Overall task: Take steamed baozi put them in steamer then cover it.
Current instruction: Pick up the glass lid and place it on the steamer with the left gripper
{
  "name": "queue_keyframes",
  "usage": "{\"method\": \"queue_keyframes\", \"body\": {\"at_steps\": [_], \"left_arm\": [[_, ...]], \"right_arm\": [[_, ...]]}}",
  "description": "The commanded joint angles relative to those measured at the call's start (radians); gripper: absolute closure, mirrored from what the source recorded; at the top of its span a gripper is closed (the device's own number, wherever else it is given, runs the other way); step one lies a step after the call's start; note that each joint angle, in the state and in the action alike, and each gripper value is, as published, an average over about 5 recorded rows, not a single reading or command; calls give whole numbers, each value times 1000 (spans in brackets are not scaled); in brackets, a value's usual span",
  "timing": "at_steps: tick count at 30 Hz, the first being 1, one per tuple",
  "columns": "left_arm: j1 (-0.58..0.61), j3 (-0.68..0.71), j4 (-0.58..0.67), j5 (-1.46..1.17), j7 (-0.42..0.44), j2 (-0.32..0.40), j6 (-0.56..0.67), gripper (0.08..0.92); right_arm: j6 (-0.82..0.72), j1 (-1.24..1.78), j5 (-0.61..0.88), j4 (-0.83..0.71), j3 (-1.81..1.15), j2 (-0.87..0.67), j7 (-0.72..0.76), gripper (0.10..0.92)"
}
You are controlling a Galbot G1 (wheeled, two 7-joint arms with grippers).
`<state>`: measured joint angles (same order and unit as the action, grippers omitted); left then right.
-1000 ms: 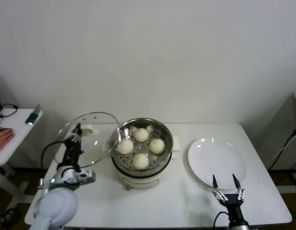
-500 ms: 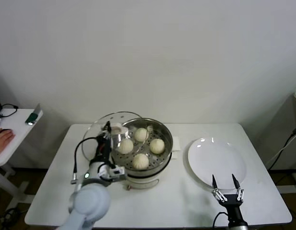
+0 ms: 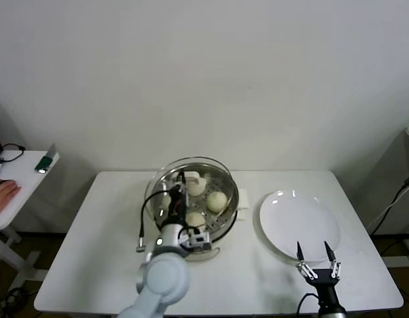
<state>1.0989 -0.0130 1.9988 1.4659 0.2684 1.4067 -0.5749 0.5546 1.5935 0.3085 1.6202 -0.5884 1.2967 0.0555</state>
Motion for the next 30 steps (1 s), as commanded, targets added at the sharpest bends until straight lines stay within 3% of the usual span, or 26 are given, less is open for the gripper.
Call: {"method": "queue_keyframes", "body": {"at_steps": [1,30], "left_arm": [[-17,47,-78,108,-8,83,0,865],[2,19,-177,186,-63,110,17,865]], "right_arm": [[5,1,3,-3,0,-1,-1,203],[19,0,7,-14,-2,-5,-7,203]]}}
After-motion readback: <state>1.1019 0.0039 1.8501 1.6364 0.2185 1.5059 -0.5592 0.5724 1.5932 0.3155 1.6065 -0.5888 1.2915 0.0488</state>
